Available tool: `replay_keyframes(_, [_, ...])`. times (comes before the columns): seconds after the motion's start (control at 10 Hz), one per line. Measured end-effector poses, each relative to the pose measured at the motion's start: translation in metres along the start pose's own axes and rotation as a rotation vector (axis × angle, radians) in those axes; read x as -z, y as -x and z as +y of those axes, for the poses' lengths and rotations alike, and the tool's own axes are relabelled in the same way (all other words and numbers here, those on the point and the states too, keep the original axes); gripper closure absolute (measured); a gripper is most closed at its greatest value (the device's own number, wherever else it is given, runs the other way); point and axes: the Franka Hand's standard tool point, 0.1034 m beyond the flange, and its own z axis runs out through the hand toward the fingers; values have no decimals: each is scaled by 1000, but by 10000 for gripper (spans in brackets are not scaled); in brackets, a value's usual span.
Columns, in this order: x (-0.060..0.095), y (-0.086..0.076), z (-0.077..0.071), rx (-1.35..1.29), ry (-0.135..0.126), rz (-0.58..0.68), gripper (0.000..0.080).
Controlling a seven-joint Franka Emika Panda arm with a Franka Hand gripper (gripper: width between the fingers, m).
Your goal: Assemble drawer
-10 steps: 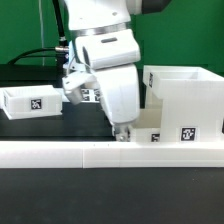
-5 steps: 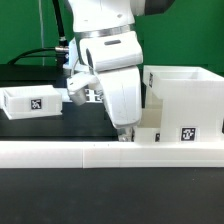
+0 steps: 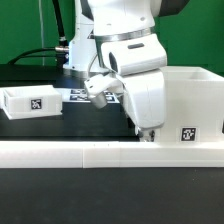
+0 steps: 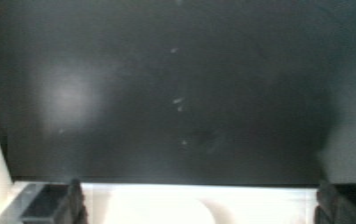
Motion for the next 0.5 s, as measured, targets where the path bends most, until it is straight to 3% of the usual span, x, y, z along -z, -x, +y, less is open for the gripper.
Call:
replay_keyframes(0.1, [0, 3, 0, 8, 0, -1, 151])
replay_keyframes(0.3, [6, 39, -3, 16, 5, -15, 151])
replay_keyframes(0.5, [25, 71, -5, -8, 32, -31, 151])
